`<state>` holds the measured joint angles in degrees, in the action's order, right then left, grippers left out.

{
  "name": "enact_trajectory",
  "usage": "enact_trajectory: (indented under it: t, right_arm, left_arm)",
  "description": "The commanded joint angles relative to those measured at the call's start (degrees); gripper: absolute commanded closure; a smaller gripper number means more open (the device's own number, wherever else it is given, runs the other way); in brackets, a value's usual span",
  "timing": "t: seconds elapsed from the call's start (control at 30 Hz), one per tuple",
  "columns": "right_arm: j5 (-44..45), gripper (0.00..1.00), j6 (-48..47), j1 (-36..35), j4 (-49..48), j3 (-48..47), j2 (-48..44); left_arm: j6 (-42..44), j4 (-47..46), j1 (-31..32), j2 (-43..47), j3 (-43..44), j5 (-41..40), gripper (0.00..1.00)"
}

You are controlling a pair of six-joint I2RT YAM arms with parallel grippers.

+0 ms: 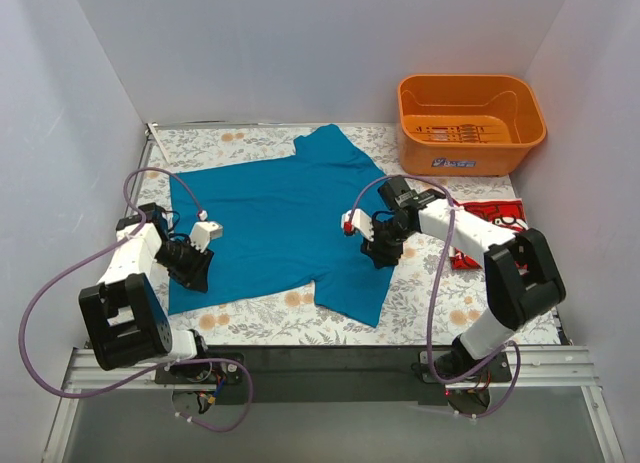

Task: Fold and stack the t-shirts
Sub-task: Fold the tshirt

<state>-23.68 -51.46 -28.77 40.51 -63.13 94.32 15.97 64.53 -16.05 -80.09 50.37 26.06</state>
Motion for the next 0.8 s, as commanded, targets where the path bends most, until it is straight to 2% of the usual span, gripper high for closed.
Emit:
enact_trajectory:
  t: [0.0,0.23,0.47,0.77]
  right_arm:
    - [0.7,0.50,-2.1,-3.3,0.6,3.5,-6.2]
    - [3.6,0.43,-3.1,-5.3,-0.3,9.6,-8.2]
    - [7.6,0.39,-3.5,-6.5,-6.9,15.0,-8.4]
    - [10.1,0.40,-1.6,-8.0,-10.5,17.1,-9.5]
  left_arm:
    - [5.2,1.2,0.1,3.5,-2.0,-2.2,0.67]
    - [5.5,3.6,0.1,6.0,-2.8,-3.1,0.64]
    - [3.5,1.6,0.1,7.1,-4.7,-3.9,0.60]
    - [1.4,1.0,-0.4,8.7,-5.0,-4.4,0.56]
